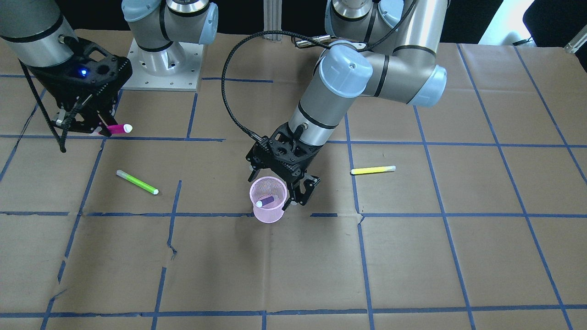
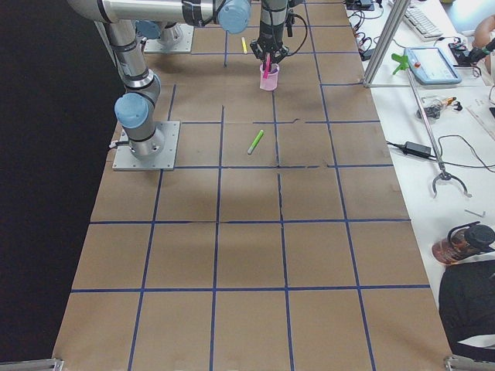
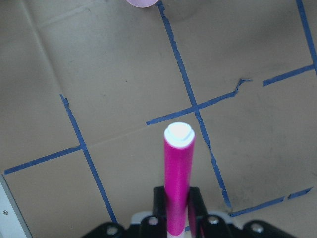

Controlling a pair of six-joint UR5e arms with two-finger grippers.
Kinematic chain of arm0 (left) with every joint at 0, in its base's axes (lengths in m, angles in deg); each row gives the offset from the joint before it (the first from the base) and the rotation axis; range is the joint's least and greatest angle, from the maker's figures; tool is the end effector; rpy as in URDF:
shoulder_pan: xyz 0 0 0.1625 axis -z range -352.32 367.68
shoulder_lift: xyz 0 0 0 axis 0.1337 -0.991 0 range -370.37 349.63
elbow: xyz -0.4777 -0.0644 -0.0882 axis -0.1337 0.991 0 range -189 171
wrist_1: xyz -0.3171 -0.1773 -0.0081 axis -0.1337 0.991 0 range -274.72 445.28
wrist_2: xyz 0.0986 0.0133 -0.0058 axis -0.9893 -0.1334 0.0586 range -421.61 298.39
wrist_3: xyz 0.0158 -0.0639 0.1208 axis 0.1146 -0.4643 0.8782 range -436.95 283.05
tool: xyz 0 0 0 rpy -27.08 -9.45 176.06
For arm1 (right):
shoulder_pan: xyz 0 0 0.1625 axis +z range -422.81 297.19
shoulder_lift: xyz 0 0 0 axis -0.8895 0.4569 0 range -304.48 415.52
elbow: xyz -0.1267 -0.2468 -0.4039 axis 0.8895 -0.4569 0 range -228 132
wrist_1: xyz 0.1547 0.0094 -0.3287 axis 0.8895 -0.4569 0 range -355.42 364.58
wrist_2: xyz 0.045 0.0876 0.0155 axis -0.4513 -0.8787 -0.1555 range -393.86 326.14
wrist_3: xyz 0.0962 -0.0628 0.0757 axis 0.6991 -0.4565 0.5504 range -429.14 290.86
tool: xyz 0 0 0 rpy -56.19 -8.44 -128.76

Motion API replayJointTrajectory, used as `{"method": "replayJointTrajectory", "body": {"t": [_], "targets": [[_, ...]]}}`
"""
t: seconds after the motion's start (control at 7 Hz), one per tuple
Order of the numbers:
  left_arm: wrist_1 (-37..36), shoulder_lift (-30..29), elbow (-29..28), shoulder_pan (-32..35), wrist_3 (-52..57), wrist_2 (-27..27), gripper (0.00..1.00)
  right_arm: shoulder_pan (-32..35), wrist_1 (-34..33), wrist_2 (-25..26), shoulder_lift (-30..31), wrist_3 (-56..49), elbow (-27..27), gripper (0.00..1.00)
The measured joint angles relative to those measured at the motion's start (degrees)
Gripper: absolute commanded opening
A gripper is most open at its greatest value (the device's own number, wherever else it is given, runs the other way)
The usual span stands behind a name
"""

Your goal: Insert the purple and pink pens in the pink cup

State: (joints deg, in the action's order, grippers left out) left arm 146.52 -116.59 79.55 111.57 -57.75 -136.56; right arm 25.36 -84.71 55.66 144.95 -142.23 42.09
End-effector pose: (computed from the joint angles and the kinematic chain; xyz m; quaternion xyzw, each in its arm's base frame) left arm -0.3062 -0.5347 0.4420 -0.2955 -0.9387 0.1266 0.1243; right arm 0.1205 -0.4433 0.5086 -0.5825 0.8128 0.0070 0.0106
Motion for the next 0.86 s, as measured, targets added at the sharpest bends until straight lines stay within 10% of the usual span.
{"method": "replayJointTrajectory", "body": {"t": [0.43,0.86], "targets": [[28.39,1.65,-12.93,-3.52,-1.59,-9.78,0.98,1.79,-0.42,1.25,-0.98,-0.53,-0.32,0.00],[34.36,6.88,-11.43,-9.21,-12.35,-12.80,0.98,1.89,-1.10,-1.10,-1.01,-0.18,-0.04,0.00]]}}
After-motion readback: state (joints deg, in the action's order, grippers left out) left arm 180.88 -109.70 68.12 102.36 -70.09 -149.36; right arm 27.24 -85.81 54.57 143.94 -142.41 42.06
